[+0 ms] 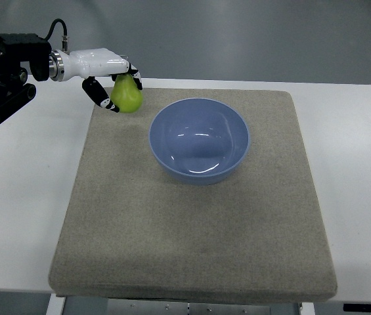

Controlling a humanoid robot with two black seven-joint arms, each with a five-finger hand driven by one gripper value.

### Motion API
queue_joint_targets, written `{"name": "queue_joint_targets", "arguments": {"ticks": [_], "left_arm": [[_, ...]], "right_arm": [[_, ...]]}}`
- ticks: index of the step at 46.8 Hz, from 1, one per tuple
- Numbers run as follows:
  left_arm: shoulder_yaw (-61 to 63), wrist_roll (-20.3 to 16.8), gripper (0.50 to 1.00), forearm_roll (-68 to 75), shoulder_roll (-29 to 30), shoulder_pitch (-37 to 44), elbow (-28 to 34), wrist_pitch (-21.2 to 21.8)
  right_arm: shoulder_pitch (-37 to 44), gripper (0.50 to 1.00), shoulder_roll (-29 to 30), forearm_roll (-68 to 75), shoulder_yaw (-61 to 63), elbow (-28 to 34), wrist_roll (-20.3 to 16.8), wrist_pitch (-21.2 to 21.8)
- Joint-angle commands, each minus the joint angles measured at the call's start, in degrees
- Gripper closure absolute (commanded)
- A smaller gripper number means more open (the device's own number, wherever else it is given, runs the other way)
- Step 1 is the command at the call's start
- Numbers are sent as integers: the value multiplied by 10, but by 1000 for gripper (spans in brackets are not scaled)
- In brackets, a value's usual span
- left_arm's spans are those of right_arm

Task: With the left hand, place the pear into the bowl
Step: 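Lift the pear with the left hand and carry it over the bowl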

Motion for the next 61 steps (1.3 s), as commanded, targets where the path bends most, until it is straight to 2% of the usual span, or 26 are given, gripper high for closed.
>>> {"name": "queue_joint_targets", "arguments": {"ticks": [1, 25, 38, 51, 61], "left_arm": [[-2, 0, 1000, -2, 0, -6, 0, 0], [-21, 0, 1000, -1, 6, -43, -57, 1], [-30, 0, 1000, 0, 9, -73, -128, 1], [-32, 0, 1000, 5, 7, -73, -229, -3], [-24, 0, 1000, 10, 1, -65, -248, -8]], "right_arm": [[0, 574, 0, 0, 0, 0, -1, 0], [0, 574, 0, 0, 0, 0, -1, 0], [0, 574, 0, 0, 0, 0, -1, 0], [0, 574, 0, 0, 0, 0, -1, 0], [0, 574, 0, 0, 0, 0, -1, 0]]}}
